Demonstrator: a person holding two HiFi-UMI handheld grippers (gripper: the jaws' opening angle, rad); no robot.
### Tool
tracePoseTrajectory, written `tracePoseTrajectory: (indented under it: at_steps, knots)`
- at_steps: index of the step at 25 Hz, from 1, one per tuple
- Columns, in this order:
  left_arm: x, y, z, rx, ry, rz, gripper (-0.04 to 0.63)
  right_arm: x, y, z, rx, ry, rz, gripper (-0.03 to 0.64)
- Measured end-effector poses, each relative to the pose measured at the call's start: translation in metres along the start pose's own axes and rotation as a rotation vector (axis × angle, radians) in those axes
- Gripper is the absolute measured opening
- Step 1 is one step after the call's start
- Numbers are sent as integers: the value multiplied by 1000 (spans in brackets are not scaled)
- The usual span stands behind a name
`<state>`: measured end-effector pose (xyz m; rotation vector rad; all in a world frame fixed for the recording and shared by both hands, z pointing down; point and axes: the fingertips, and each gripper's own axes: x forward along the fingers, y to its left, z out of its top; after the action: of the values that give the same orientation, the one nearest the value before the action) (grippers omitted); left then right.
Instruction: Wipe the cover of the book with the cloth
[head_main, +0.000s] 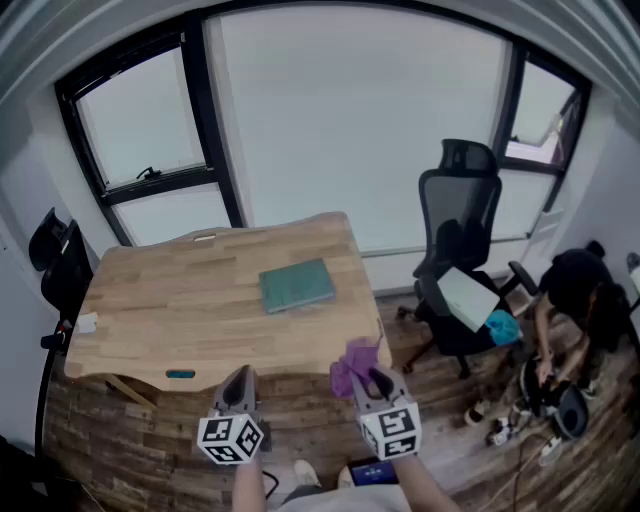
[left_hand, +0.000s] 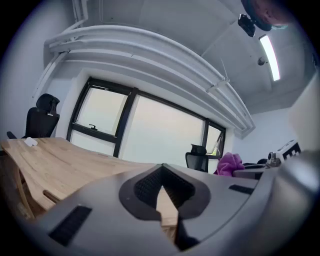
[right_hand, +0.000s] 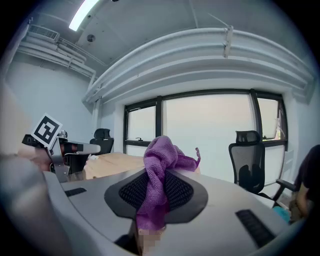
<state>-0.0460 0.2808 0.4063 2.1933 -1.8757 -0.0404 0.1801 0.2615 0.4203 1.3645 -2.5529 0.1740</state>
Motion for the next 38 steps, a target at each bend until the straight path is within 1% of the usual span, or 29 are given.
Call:
tracePoseTrajectory:
  at_steps: [8, 15, 19, 21, 23, 25, 28, 33, 38]
  knots:
    - [1, -13, -1, 22, 11, 5, 2, -6, -13, -5, 13, -12, 2, 80]
    - [4, -13, 4, 40, 11, 20, 2, -2, -17, 1, 29, -24, 23, 80]
    - [8, -14, 1, 48, 26, 21, 2, 2, -20, -3, 39, -22, 30, 80]
    - [10, -14, -3, 66, 43, 29, 2, 5, -22, -5, 41, -17, 33, 80]
    - [13, -12, -6, 107, 65, 51, 2, 9, -24, -7, 48, -15, 34, 80]
    - [17, -8, -9, 129, 88, 66, 2, 16, -28, -11, 55, -33, 29, 80]
    - [26, 0, -13, 116, 101, 72, 2, 33, -36, -18, 52, -60, 21, 80]
    - [53, 14, -14, 100, 96, 71, 2, 63, -46, -18, 54, -34, 15, 80]
    - [93, 39, -14, 82, 93, 65, 2, 107, -58, -20, 54, -13, 5, 80]
